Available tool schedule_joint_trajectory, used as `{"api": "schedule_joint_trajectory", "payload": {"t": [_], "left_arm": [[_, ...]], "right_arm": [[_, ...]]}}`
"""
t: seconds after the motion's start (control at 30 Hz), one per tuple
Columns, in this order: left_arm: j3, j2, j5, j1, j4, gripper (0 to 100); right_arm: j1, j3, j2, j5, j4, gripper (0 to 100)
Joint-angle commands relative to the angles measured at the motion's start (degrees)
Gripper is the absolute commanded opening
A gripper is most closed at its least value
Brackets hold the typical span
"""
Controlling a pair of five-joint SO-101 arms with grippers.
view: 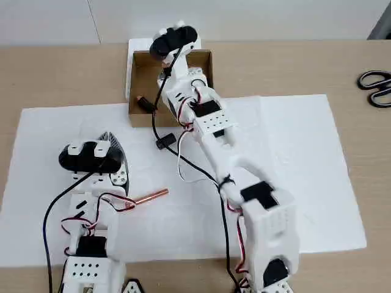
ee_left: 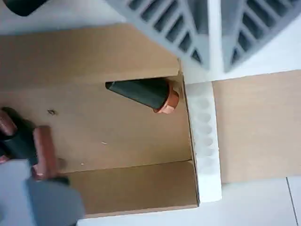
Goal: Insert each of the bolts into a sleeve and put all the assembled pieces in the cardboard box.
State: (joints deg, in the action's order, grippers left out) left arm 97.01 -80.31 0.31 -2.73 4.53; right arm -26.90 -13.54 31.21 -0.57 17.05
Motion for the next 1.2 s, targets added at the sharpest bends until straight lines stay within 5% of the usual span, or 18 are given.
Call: {"api": "schedule_joint_trajectory", "payload": {"t": [0.0,1.17], "left_arm": [[-0.22,-0.79,0.35,0.00,-0.97,1],[-0.22,-0.79,0.35,0.00,-0.97,1]], "right_arm": [[0.57,-8.44,2.24,-0.26,-1.36,0.3],[4.09,-18.46,8.66,-0.53,19.74,0.5]]}}
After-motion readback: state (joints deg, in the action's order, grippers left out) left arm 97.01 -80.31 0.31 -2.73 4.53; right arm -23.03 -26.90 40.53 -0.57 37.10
